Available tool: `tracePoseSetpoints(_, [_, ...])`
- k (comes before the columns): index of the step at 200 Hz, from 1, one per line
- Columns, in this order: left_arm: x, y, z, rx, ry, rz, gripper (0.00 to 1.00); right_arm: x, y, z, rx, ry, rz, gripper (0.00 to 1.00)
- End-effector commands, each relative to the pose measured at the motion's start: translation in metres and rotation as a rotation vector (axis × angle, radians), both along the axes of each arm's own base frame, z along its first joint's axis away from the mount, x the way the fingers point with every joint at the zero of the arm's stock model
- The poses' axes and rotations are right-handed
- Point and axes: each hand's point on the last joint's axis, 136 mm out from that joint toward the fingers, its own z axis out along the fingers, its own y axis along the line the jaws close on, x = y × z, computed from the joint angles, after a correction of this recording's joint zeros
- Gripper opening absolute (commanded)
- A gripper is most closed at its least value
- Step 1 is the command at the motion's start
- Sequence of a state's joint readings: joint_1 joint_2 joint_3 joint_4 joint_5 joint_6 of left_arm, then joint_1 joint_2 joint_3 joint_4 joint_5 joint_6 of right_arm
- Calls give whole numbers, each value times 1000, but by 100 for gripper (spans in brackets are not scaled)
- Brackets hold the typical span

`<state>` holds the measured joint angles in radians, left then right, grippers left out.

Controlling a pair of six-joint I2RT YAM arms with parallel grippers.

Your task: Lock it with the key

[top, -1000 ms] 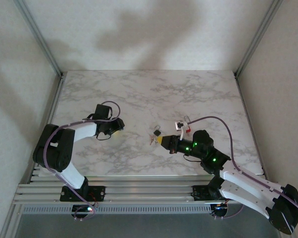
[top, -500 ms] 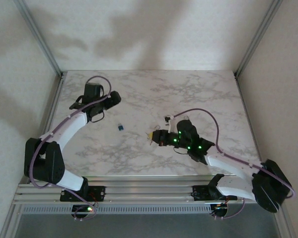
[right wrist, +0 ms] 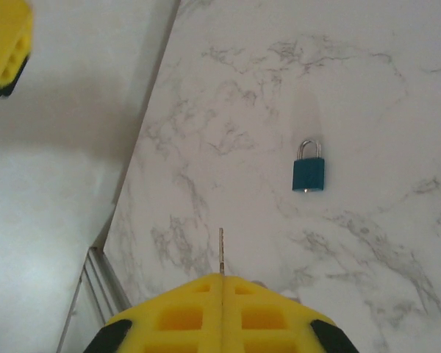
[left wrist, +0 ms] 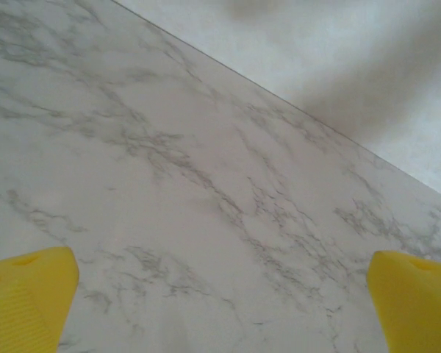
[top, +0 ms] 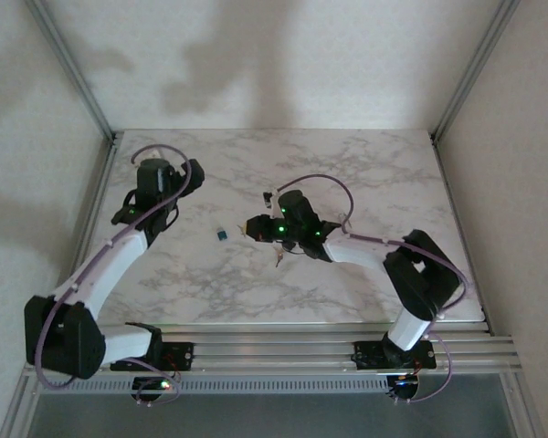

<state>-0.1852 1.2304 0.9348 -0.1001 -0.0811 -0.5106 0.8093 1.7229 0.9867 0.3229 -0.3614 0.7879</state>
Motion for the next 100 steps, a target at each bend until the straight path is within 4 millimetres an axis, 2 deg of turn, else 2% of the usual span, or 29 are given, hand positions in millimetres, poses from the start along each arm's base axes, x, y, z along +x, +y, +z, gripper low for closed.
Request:
tracePoseSetpoints(1, [-5, 20, 31, 54, -126, 85, 100, 15, 18, -5, -9, -11, 15, 0])
tracePoseSetpoints(15, [-10, 27, 34, 77, -134, 119, 100, 22, 27, -14, -15, 2, 21, 0])
tracePoseSetpoints(36, [-12, 30, 28, 92, -119, 146, 100, 29, 35, -27, -29, 17, 22, 0])
tracePoseSetpoints(74, [-11, 31, 19, 110, -87, 177, 100, 39, 40, -46, -73, 22, 30, 0])
tracePoseSetpoints(100, [-13, 33, 22, 117, -97, 197, 100, 45, 44, -55, -86, 34, 35, 0])
